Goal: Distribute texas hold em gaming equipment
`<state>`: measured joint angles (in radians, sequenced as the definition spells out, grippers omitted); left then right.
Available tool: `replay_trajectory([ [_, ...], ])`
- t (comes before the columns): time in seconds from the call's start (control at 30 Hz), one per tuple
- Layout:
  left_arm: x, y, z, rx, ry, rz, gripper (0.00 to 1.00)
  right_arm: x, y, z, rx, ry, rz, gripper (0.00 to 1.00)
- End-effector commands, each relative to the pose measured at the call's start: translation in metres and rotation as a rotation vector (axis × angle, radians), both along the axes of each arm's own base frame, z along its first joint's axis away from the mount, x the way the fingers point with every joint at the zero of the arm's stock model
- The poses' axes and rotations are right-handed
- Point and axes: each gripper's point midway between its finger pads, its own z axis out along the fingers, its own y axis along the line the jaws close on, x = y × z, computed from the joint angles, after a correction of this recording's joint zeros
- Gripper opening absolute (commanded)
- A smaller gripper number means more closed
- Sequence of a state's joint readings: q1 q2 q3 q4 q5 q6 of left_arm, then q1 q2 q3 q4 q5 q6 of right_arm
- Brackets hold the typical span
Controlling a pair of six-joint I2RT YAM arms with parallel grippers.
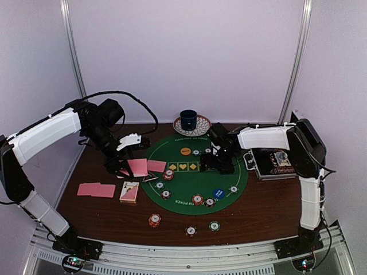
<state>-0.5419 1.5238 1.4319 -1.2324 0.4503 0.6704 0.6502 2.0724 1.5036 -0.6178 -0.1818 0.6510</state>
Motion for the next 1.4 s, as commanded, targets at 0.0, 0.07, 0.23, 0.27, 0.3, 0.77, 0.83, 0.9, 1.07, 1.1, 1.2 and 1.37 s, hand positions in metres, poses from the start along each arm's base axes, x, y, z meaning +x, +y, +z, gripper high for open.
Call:
replay_trajectory([
  [0.0, 0.003, -0.003, 0.017, -0.046, -0.043, -0.011, 0.00, 0.005, 0.008, 0.008, 0.065, -0.007, -0.011, 1.00],
  [0.07, 0.003, -0.003, 0.016, -0.043, -0.043, -0.012, 0.00, 0.008, 0.018, 0.016, 0.189, -0.011, -0.024, 0.99],
  [0.23, 0.005, -0.004, 0.016, -0.050, -0.044, -0.007, 0.00, 0.006, 0.045, 0.036, 0.553, 0.067, -0.050, 1.00],
  [0.27, 0.005, -0.005, 0.016, -0.050, -0.043, -0.007, 0.00, 0.002, 0.046, 0.039, 0.529, 0.074, -0.037, 0.99],
  [0.3, 0.005, -0.005, 0.016, -0.051, -0.045, -0.008, 0.00, -0.001, 0.045, 0.044, 0.506, 0.056, -0.017, 0.99],
  [0.77, 0.023, -0.017, 0.012, -0.067, -0.032, 0.032, 0.00, -0.049, 0.150, 0.181, 0.905, -0.023, 0.216, 1.00],
  [0.83, 0.025, -0.019, 0.015, -0.077, -0.037, 0.036, 0.00, -0.058, 0.164, 0.188, 0.933, -0.022, 0.246, 0.99],
  [0.9, 0.026, -0.020, 0.015, -0.079, -0.039, 0.038, 0.00, -0.066, 0.176, 0.193, 0.962, -0.014, 0.269, 0.99],
  [1.07, 0.026, -0.021, 0.016, -0.083, -0.034, 0.041, 0.00, -0.080, 0.195, 0.201, 0.998, 0.009, 0.324, 0.99],
  [1.1, 0.026, -0.021, 0.016, -0.086, -0.032, 0.041, 0.00, -0.082, 0.198, 0.199, 0.999, 0.016, 0.331, 0.99],
  [1.2, 0.026, -0.022, 0.018, -0.093, -0.030, 0.043, 0.00, -0.087, 0.205, 0.197, 1.004, 0.039, 0.352, 0.96],
  [1.37, 0.025, -0.023, 0.020, -0.103, -0.028, 0.042, 0.00, -0.092, 0.213, 0.190, 1.013, 0.077, 0.369, 0.90],
])
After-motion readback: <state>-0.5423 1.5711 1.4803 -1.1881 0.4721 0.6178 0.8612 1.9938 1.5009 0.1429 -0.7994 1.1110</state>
